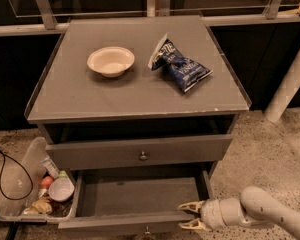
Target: Open middle drawer
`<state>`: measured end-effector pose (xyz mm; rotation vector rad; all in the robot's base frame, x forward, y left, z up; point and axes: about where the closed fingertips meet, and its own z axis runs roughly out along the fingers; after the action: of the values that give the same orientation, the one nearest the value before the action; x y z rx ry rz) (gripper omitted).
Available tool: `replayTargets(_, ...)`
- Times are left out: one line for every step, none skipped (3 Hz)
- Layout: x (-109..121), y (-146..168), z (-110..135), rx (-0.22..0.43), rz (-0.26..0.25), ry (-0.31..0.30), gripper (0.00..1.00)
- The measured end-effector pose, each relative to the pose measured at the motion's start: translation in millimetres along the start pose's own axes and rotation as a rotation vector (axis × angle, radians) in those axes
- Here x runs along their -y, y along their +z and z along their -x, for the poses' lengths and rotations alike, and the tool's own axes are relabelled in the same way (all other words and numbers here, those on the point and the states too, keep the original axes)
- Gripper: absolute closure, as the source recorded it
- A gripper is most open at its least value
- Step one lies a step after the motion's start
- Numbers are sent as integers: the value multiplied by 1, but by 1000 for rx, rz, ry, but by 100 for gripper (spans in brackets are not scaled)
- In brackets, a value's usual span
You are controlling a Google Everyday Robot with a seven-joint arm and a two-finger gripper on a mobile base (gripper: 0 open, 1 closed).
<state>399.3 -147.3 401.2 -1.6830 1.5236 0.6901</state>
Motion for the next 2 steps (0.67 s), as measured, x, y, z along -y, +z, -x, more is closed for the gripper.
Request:
replayTargets(-6,0,0,1,-2,4,100)
replayTargets(-5,-1,1,1,-2,4,100)
